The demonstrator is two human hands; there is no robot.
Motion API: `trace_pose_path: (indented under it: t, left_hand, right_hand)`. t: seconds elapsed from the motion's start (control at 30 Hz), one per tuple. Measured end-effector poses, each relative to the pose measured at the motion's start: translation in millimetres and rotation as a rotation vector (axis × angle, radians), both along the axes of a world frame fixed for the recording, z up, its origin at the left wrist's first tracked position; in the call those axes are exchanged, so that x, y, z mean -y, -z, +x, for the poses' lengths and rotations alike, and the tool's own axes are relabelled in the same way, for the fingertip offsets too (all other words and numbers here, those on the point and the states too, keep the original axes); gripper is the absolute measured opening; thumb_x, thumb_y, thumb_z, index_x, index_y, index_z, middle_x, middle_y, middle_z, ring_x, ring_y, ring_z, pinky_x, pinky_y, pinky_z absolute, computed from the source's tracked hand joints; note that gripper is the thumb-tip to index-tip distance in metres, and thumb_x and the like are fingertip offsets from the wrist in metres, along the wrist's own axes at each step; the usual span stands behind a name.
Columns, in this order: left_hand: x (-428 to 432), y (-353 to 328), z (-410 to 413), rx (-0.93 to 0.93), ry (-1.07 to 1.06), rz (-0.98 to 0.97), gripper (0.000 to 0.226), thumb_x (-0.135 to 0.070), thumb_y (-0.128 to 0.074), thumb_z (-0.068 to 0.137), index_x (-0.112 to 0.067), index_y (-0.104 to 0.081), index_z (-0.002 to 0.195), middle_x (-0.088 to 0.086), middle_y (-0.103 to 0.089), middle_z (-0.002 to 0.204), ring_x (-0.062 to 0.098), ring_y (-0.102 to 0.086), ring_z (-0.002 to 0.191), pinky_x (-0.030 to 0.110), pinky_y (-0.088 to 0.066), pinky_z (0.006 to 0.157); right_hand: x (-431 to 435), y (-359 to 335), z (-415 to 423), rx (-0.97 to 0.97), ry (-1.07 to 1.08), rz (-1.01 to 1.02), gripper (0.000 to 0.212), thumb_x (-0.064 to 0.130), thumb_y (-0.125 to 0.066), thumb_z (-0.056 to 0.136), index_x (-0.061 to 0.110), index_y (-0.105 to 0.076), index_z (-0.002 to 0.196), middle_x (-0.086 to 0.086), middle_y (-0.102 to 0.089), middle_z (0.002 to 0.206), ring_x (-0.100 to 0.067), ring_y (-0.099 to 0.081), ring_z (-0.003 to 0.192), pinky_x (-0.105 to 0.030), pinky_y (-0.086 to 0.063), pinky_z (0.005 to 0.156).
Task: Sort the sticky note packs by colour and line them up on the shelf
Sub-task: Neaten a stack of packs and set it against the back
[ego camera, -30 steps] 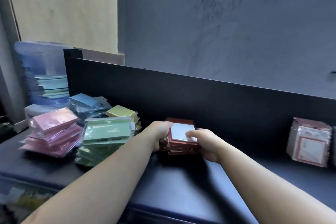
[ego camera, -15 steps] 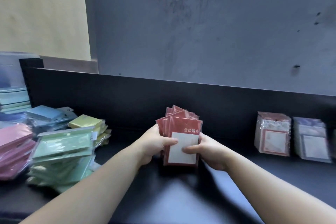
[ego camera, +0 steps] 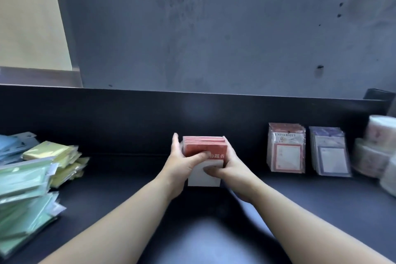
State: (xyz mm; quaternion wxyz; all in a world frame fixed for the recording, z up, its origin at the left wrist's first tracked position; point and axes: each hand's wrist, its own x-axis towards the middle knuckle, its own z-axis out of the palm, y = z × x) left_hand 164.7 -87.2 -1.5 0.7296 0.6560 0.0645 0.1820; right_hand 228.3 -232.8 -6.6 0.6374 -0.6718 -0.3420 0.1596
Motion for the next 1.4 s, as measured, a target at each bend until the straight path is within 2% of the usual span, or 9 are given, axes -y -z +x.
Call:
trace_pose_path:
  t: [0.07, 0.13, 0.23, 0.47, 0.6, 0.77, 1.03, 1.2, 1.4]
  left_hand:
    - [-1, 7, 0, 0.034, 0.047, 0.012, 0.111, -0.028, -0.086, 0.064, -0.016, -0.016, 0.150, 0.002, -0.060, 0.130, 0.018, -0.057, 0.118, 0.038, -0.040, 0.107]
    - [1, 11, -2, 0.064, 0.075, 0.054, 0.082, -0.027, -0.083, 0.070, -0.014, -0.039, 0.137, 0.004, -0.066, 0.120, 0.018, -0.062, 0.113, 0.031, -0.046, 0.099]
    - [5, 9, -1, 0.103, 0.045, 0.081, 0.060, -0.024, -0.074, 0.076, -0.018, -0.047, 0.129, 0.001, -0.068, 0.117, 0.017, -0.063, 0.110, 0.024, -0.049, 0.090]
    - [15, 10, 6, 0.101, 0.093, 0.152, 0.067, -0.030, -0.079, 0.071, -0.026, -0.047, 0.130, -0.003, -0.067, 0.119, 0.013, -0.062, 0.112, 0.025, -0.049, 0.091]
    - [16, 22, 8, 0.057, 0.109, 0.165, 0.066, -0.012, -0.075, 0.078, -0.027, -0.043, 0.135, -0.004, -0.065, 0.121, 0.011, -0.061, 0.114, 0.022, -0.049, 0.092]
    - [23, 21, 24, -0.019, 0.118, 0.195, 0.058, -0.002, -0.065, 0.086, -0.027, -0.043, 0.133, -0.004, -0.066, 0.121, 0.010, -0.060, 0.114, 0.029, -0.045, 0.101]
    - [66, 24, 66, -0.029, 0.121, 0.127, 0.047, -0.002, -0.061, 0.088, -0.021, -0.048, 0.130, 0.003, -0.067, 0.117, 0.016, -0.064, 0.109, 0.036, -0.050, 0.097]
    - [68, 31, 76, -0.057, 0.041, 0.112, 0.040, -0.004, -0.055, 0.092, -0.019, -0.048, 0.129, 0.003, -0.068, 0.114, 0.018, -0.065, 0.105, 0.037, -0.051, 0.095]
    - [70, 32, 79, -0.070, 0.072, 0.180, 0.040, -0.006, -0.051, 0.095, -0.022, -0.044, 0.131, 0.001, -0.064, 0.119, 0.017, -0.062, 0.110, 0.037, -0.049, 0.098]
  right_hand:
    - [-1, 4, 0, 0.016, -0.015, -0.005, 0.067, -0.012, -0.062, 0.080, 0.033, -0.045, 0.126, 0.003, -0.067, 0.115, -0.010, -0.062, 0.108, -0.029, -0.050, 0.095]
    - [-3, 8, 0, 0.013, -0.021, 0.008, 0.062, -0.011, -0.062, 0.080, 0.028, -0.047, 0.127, 0.001, -0.066, 0.118, -0.014, -0.061, 0.113, -0.031, -0.048, 0.097]
    - [-5, 8, 2, 0.012, -0.002, 0.043, 0.060, -0.009, -0.062, 0.081, 0.027, -0.048, 0.127, 0.002, -0.066, 0.119, -0.015, -0.060, 0.115, -0.028, -0.048, 0.095]
    - [8, 4, 17, 0.000, -0.048, 0.027, 0.070, -0.013, -0.061, 0.081, 0.031, -0.043, 0.132, -0.002, -0.064, 0.122, -0.015, -0.061, 0.113, -0.025, -0.050, 0.092]
    - [13, 9, 22, -0.010, -0.033, -0.088, 0.078, -0.017, -0.055, 0.075, 0.040, -0.044, 0.127, 0.005, -0.066, 0.118, -0.006, -0.061, 0.109, -0.022, -0.051, 0.088]
    - [31, 2, 32, -0.002, 0.002, -0.171, 0.073, -0.015, -0.054, 0.077, 0.031, -0.042, 0.133, 0.006, -0.066, 0.115, -0.002, -0.061, 0.103, -0.014, -0.047, 0.080]
    - [66, 15, 52, -0.025, 0.234, -0.138, 0.067, -0.013, -0.051, 0.080, 0.031, -0.047, 0.129, 0.006, -0.068, 0.113, -0.007, -0.062, 0.108, -0.024, -0.048, 0.093]
    - [61, 27, 57, -0.053, 0.342, -0.196, 0.077, 0.016, -0.059, 0.072, 0.024, -0.032, 0.143, 0.006, -0.061, 0.125, -0.008, -0.058, 0.114, -0.033, -0.045, 0.102]
    - [60, 29, 60, -0.036, 0.368, -0.178, 0.059, 0.004, -0.055, 0.079, 0.029, -0.044, 0.131, 0.007, -0.065, 0.116, -0.009, -0.061, 0.109, -0.031, -0.048, 0.098]
